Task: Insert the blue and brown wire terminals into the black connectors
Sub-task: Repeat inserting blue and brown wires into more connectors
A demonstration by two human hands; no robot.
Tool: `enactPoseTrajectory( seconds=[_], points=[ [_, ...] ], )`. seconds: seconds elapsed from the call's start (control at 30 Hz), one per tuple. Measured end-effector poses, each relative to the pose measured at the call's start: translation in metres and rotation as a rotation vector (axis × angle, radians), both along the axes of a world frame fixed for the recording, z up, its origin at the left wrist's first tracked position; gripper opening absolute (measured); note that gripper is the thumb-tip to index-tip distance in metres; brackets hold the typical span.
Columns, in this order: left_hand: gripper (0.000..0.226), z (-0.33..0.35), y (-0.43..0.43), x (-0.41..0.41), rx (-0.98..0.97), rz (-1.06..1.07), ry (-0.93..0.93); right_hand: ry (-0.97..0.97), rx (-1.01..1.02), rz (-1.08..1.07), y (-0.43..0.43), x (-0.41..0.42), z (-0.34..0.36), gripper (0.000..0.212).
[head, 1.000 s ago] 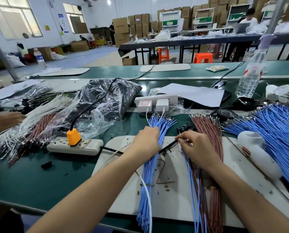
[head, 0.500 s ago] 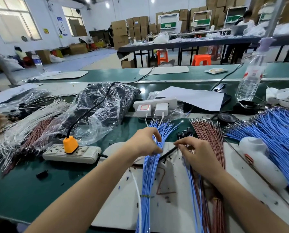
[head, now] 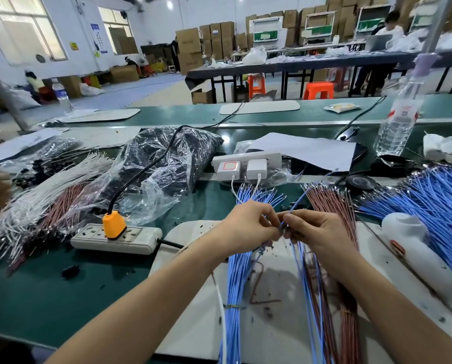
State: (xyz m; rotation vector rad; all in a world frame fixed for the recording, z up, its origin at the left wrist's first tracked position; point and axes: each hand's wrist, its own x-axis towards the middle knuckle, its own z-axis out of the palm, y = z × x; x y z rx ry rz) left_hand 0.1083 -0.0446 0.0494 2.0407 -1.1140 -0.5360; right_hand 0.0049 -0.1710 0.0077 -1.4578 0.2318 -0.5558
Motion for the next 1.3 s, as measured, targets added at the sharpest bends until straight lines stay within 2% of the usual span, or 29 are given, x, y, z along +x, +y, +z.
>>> enactPoseTrajectory(
  seconds=[0.13, 0.27, 0.33, 0.43, 0.53, 0.6, 0.67, 0.7, 0.77, 0.83, 0.87, 0.93, 0.97, 1.07, 1.17, 1.3],
  points=[
    [0.022, -0.007, 0.008, 0.004, 0.168, -0.091, -0.238, -0.085, 0.100, -0.046, 0.000, 0.001, 0.001, 0.015],
    [0.018, -0.011, 0.023, 0.004, 0.295, -0.310, -0.230, -0.093, 0.265, -0.041, 0.000, 0.002, 0.002, 0.016],
    [0.025, -0.013, 0.029, 0.004, 0.307, -0.395, -0.239, -0.120, 0.312, -0.089, -0.001, 0.004, 0.000, 0.012],
    [0.030, -0.016, 0.033, 0.003, 0.301, -0.408, -0.227, -0.217, 0.419, -0.216, -0.010, 0.001, 0.002, 0.019],
    [0.036, -0.016, 0.034, 0.003, 0.331, -0.424, -0.258, -0.309, 0.610, -0.366, -0.028, -0.005, 0.011, 0.021],
    [0.033, -0.009, 0.038, 0.004, 0.326, -0.424, -0.214, -0.304, 0.680, -0.453, -0.038, -0.008, 0.012, 0.021],
    [0.029, 0.005, 0.049, 0.013, 0.216, -0.321, -0.164, -0.231, 0.638, -0.467, -0.040, -0.008, 0.009, 0.024],
    [0.028, 0.013, 0.056, 0.023, 0.126, -0.205, -0.216, -0.198, 0.609, -0.457, -0.039, -0.007, 0.007, 0.026],
    [0.028, 0.031, 0.075, 0.056, 0.053, 0.165, -0.489, -0.156, 0.588, -0.428, -0.036, -0.003, 0.003, 0.029],
    [0.017, 0.046, 0.096, 0.094, 0.254, 0.506, -0.682, -0.147, 0.588, -0.386, -0.036, 0.000, 0.000, 0.031],
    [0.014, 0.050, 0.105, 0.110, 0.420, 0.594, -0.673, -0.145, 0.588, -0.364, -0.036, 0.000, -0.001, 0.031],
    [0.015, 0.049, 0.114, 0.130, 0.686, 0.616, -0.602, -0.130, 0.593, -0.327, -0.037, 0.003, -0.003, 0.034],
    [0.014, 0.045, 0.115, 0.136, 0.746, 0.601, -0.600, -0.119, 0.596, -0.307, -0.037, 0.003, -0.004, 0.036],
    [0.018, 0.033, 0.110, 0.146, 0.815, 0.562, -0.602, -0.071, 0.588, -0.277, -0.034, 0.002, -0.006, 0.042],
    [0.012, 0.023, 0.108, 0.152, 0.906, 0.508, -0.544, -0.055, 0.586, -0.301, -0.031, 0.002, -0.006, 0.040],
    [0.038, 0.011, 0.102, 0.160, 0.885, 0.480, -0.541, -0.066, 0.572, -0.324, -0.030, 0.003, -0.011, 0.052]
  ],
)
